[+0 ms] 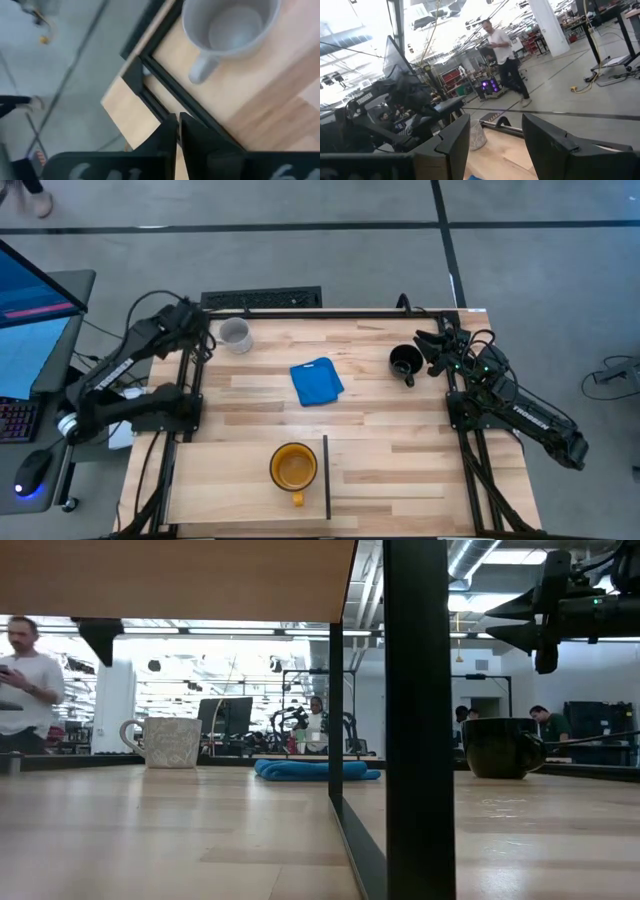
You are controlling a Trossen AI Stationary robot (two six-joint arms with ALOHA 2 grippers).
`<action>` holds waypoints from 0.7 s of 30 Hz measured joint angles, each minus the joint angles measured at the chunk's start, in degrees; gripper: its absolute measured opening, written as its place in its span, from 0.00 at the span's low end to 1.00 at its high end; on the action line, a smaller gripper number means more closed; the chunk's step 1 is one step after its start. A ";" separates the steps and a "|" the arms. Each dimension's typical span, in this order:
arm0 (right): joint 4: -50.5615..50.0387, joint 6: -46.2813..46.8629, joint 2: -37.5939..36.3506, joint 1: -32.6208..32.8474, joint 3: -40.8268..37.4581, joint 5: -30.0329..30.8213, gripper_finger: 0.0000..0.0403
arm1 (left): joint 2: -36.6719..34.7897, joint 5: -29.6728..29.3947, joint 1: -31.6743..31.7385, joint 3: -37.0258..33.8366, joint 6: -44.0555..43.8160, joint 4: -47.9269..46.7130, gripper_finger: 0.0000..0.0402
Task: Stack small to large cups/mugs on shelf
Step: Put the gray mug on the shelf
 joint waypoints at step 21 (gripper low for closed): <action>0.00 -0.18 0.02 -0.02 0.02 1.97 0.50 | -0.21 6.11 6.31 0.02 11.23 -1.32 0.04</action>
